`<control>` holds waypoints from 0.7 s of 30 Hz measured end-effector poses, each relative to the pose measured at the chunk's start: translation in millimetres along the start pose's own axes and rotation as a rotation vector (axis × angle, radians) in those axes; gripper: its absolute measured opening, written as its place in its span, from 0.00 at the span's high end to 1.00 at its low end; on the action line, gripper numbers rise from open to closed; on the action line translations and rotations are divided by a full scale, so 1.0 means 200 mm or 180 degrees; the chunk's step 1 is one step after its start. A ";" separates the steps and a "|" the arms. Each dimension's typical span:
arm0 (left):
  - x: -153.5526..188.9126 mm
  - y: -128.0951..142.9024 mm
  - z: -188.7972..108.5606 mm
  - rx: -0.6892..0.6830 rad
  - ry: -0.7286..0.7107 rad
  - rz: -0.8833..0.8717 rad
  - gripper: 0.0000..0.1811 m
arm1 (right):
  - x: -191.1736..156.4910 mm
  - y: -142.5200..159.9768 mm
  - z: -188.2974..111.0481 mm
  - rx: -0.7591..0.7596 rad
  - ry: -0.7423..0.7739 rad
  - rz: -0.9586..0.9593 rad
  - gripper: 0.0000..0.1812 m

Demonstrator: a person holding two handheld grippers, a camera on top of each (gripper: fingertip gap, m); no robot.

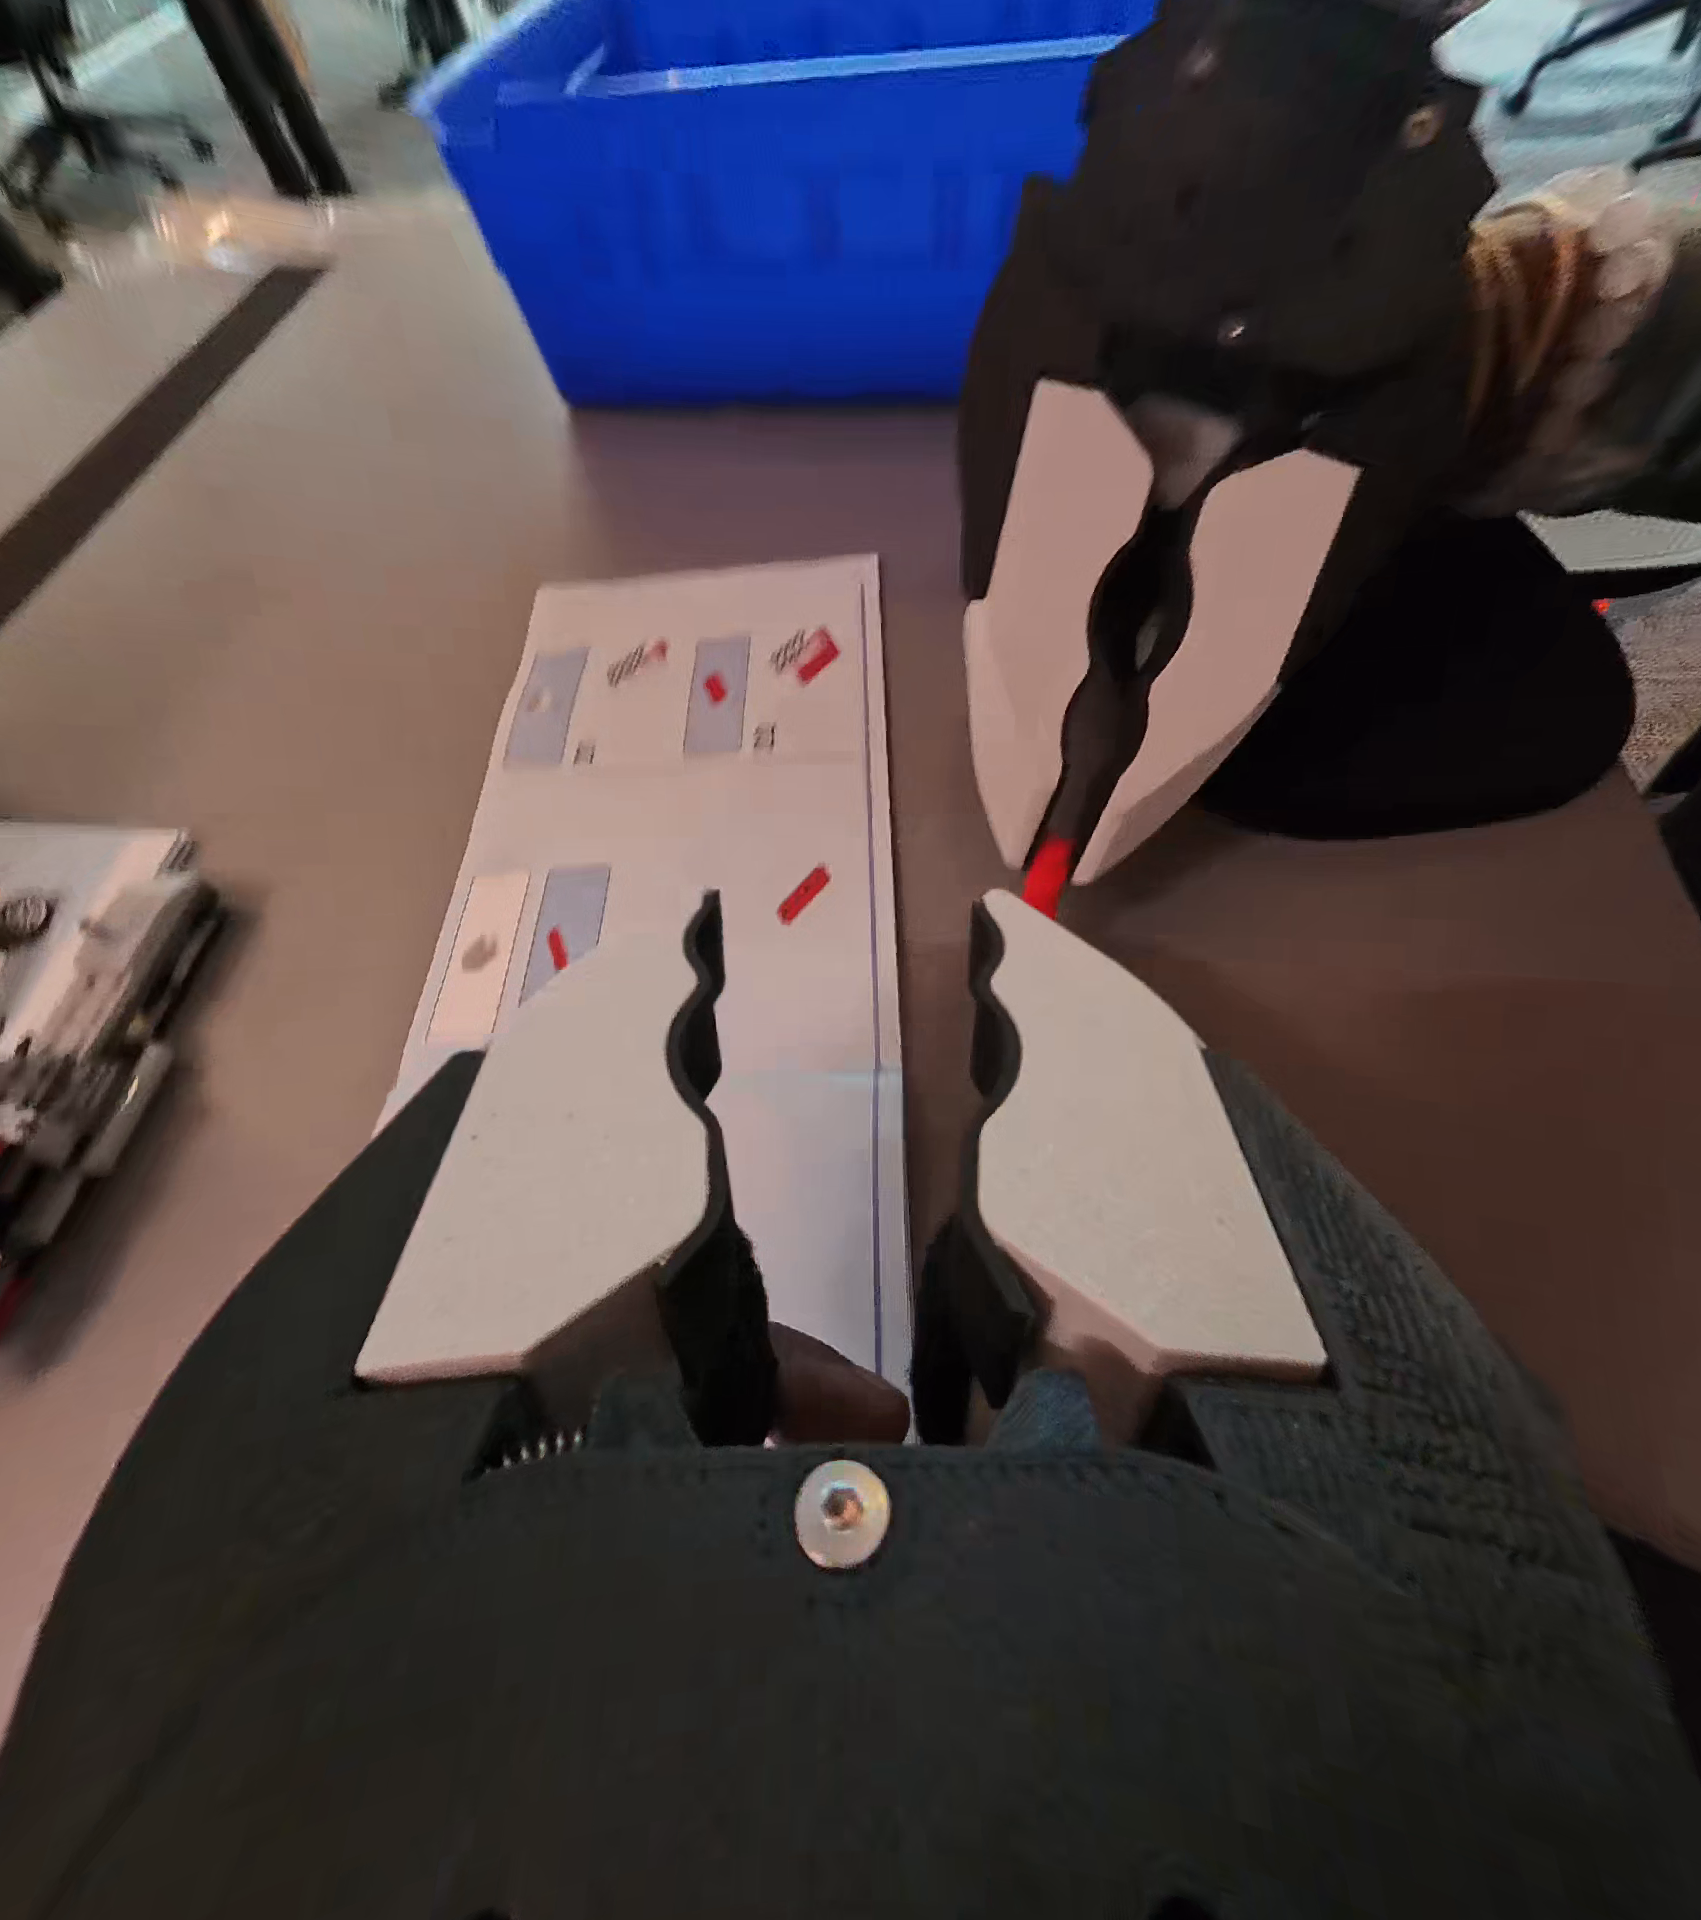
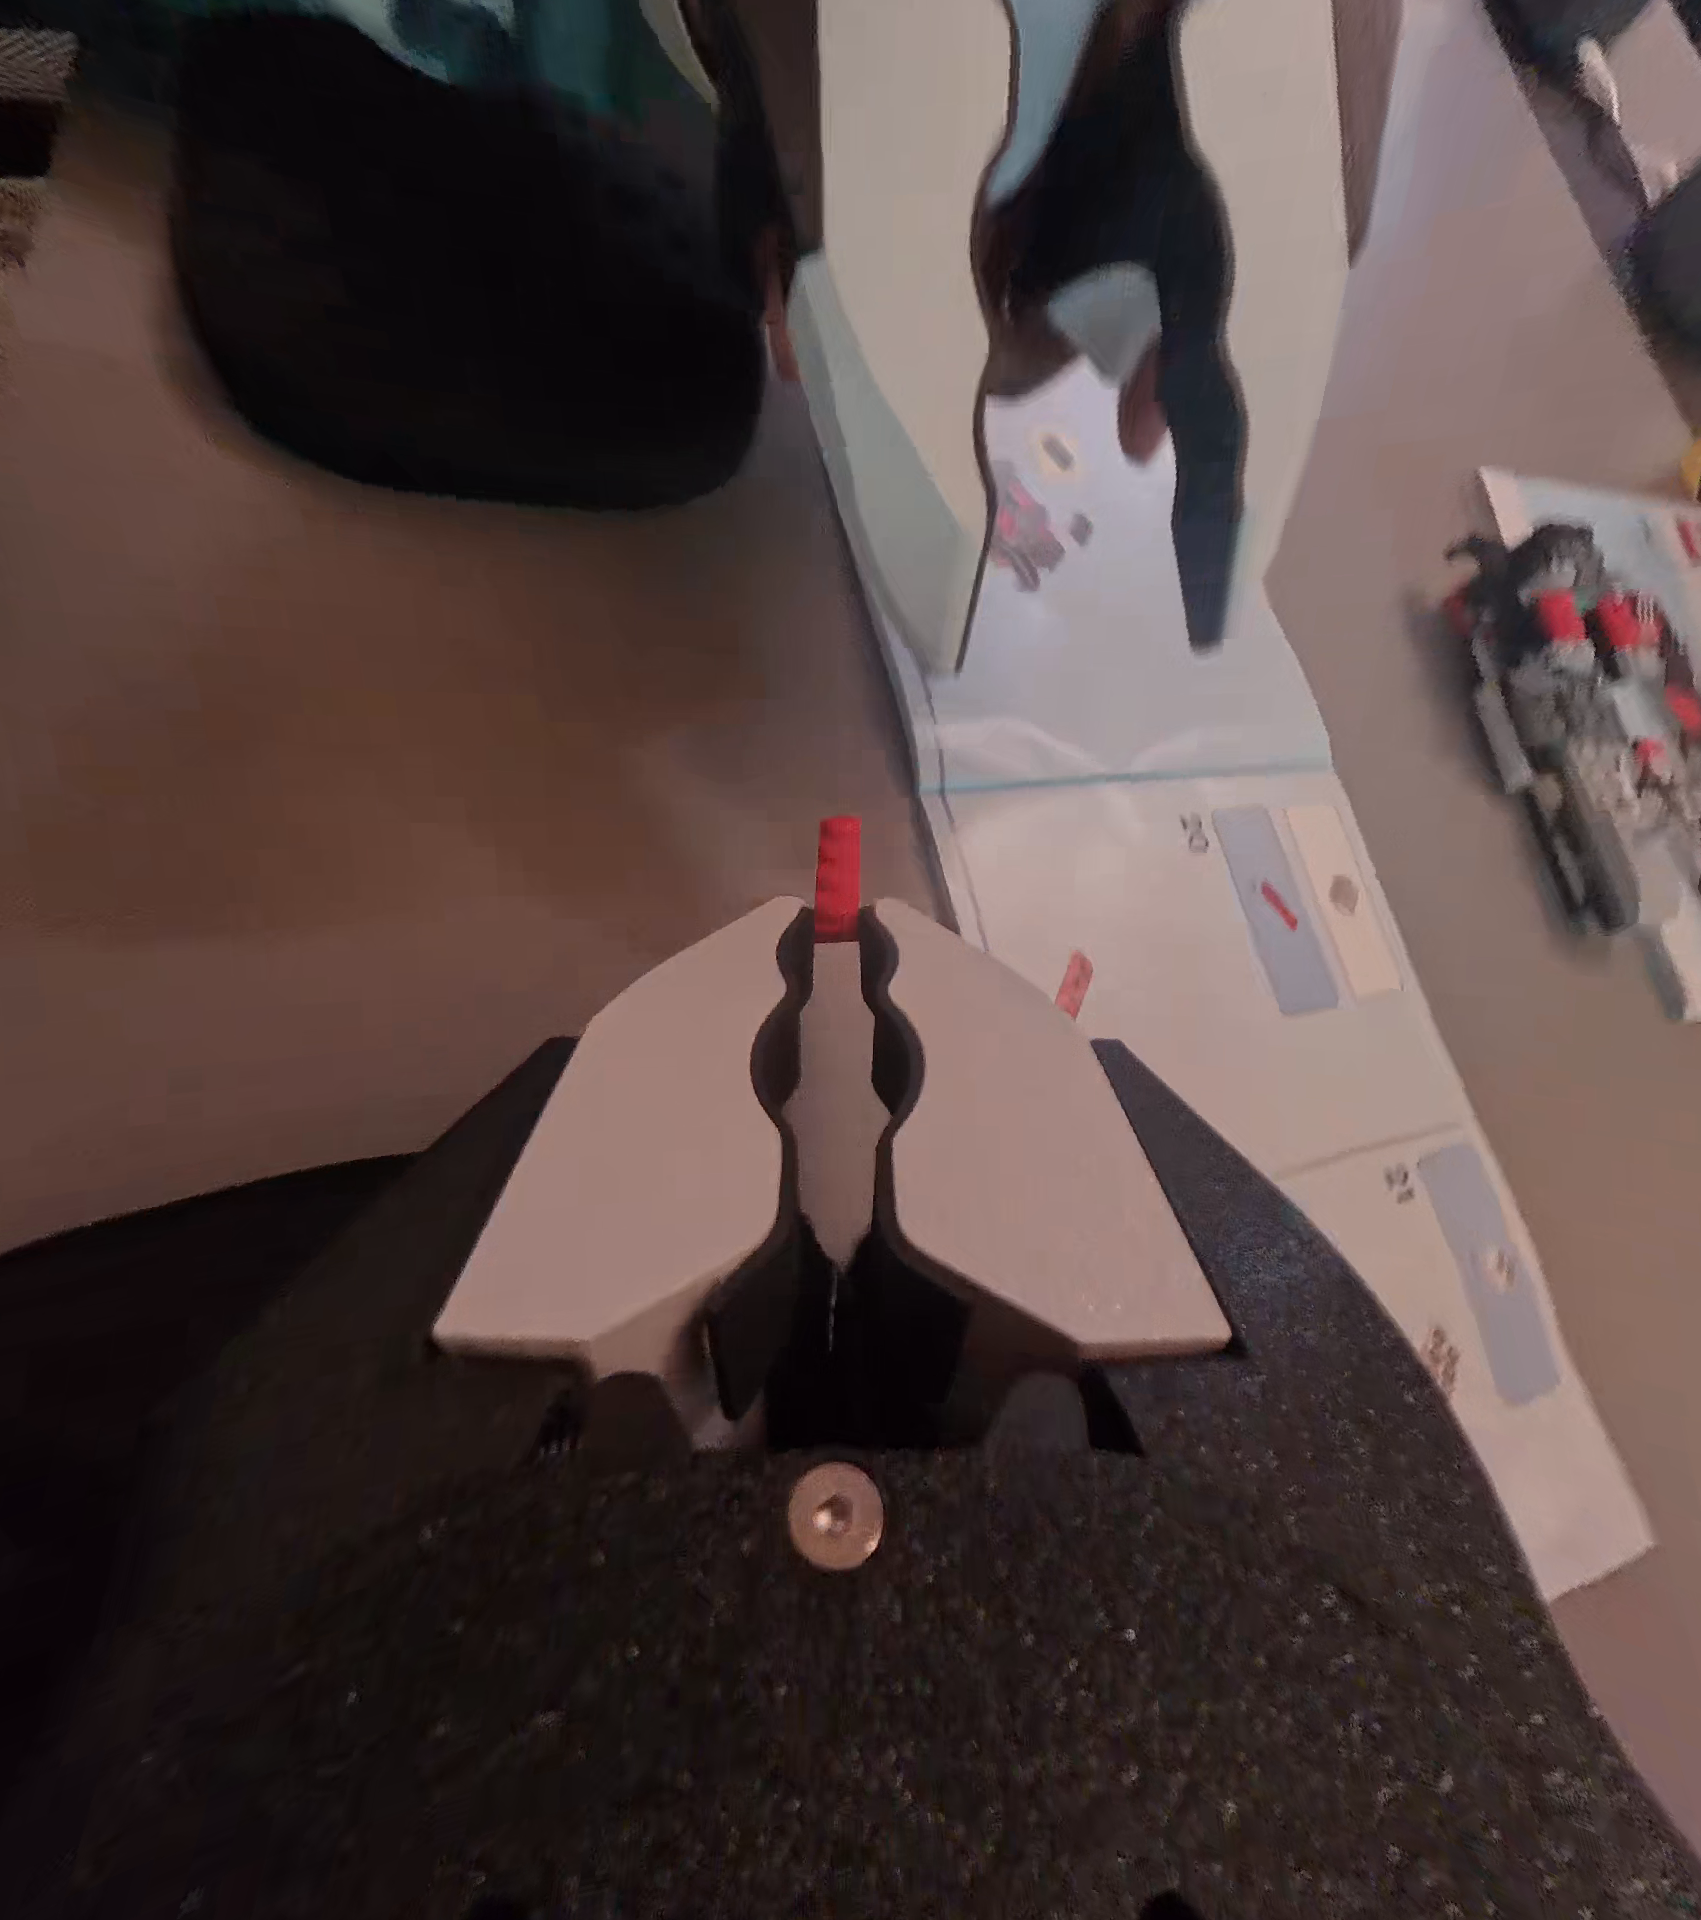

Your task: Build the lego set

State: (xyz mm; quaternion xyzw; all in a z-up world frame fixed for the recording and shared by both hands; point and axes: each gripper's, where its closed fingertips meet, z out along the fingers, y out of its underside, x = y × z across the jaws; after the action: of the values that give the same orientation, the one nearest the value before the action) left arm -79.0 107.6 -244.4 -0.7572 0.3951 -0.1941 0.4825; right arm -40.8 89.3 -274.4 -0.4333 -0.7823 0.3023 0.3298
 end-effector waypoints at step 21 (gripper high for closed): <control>0.06 0.27 0.07 -0.0785 0.0219 0.0014 0.85 | -0.02 0.02 0.07 0.0277 -0.0352 -0.0098 0.95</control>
State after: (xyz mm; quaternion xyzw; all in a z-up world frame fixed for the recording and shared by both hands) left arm -84.2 94.5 -300.7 -0.8028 0.4340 -0.1688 0.3723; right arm -47.1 84.9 -286.9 -0.3891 -0.7921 0.3544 0.3093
